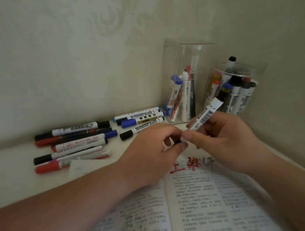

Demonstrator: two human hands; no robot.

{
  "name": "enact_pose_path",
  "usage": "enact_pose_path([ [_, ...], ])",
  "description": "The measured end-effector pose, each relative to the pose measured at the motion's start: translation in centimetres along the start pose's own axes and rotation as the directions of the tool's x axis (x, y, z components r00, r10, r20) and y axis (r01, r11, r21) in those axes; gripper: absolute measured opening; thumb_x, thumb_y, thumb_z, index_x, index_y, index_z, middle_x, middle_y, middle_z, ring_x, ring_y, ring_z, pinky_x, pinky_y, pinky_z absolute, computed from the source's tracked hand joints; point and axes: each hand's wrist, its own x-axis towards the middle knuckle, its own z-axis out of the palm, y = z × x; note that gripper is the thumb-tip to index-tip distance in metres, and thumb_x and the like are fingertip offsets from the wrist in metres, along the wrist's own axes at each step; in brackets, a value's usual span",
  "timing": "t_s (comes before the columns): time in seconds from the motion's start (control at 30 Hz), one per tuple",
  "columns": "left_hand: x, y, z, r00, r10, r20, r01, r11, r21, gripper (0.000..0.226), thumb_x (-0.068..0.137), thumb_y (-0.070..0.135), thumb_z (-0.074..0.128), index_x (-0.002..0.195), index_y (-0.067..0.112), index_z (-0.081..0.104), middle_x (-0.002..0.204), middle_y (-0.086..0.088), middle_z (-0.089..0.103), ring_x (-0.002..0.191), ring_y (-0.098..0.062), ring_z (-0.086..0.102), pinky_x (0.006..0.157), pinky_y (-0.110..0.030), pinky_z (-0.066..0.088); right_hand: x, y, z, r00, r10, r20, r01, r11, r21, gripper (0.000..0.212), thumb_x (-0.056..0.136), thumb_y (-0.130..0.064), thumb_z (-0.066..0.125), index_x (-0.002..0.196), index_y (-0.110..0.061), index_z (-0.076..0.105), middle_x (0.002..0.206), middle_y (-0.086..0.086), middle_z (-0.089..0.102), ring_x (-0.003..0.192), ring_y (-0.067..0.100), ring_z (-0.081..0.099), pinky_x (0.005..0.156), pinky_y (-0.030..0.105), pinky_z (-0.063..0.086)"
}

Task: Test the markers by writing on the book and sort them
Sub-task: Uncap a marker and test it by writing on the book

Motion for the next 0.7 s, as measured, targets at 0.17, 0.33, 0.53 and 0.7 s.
enact_pose_path([
  [0.17, 0.1, -1.4, -1.5, 0.999, 0.032, -0.016, -0.029, 0.985, 0.172, 0.017, 0.095, 0.046, 0.059, 0.106, 0.036, 0.068, 0.091, 0.027, 0.055, 0.095, 0.004, 0.047, 0.082, -0.012, 0.036, 0.6, -0.5, -1.0, 0.937, 0.081, -0.340, 0.034, 0.947, 0.321, 0.010, 0.088, -0.021, 0.073, 0.093, -0.020, 0.064, 0.061, 0.004, 0.057, 0.050, 0.012, 0.051, 0.058, 0.036, 0.045],
  [0.33, 0.2, -3.4, -4.6, 0.992, -0.116, 0.049, 0.081, 0.883, 0.462, 0.017, 0.091, 0.041, 0.065, 0.098, 0.029, 0.075, 0.091, 0.017, 0.062, 0.092, -0.005, 0.054, 0.089, -0.029, 0.047, 0.6, 1.2, -0.3, 0.985, 0.066, -0.161, -0.098, 0.975, -0.197, 0.022, 0.087, -0.014, 0.077, 0.073, -0.029, 0.072, 0.071, -0.014, 0.069, 0.059, -0.001, 0.059, 0.059, 0.013, 0.045],
  [0.53, 1.2, -4.0, -5.8, 0.949, -0.315, 0.010, 0.246, 0.757, 0.605, 0.019, 0.090, 0.038, 0.063, 0.084, 0.023, 0.074, 0.089, 0.008, 0.065, 0.084, -0.014, 0.061, 0.076, -0.028, 0.050, 0.3, 0.8, -0.2, 0.996, 0.024, -0.081, -0.044, 0.965, -0.257, 0.017, 0.087, -0.016, 0.077, 0.074, -0.026, 0.073, 0.071, -0.019, 0.068, 0.058, -0.004, 0.058, 0.058, 0.010, 0.044],
  [0.7, 1.4, -5.1, -5.8, 0.943, -0.304, -0.133, 0.323, 0.747, 0.581, 0.012, 0.087, 0.038, 0.066, 0.090, 0.026, 0.067, 0.089, 0.009, 0.057, 0.090, -0.018, 0.058, 0.080, -0.032, 0.048, 0.4, 1.6, -0.7, 0.993, 0.006, -0.122, -0.038, 0.964, -0.263, 0.020, 0.086, -0.018, 0.078, 0.071, -0.030, 0.073, 0.068, -0.014, 0.068, 0.056, 0.000, 0.056, 0.054, 0.011, 0.043],
])
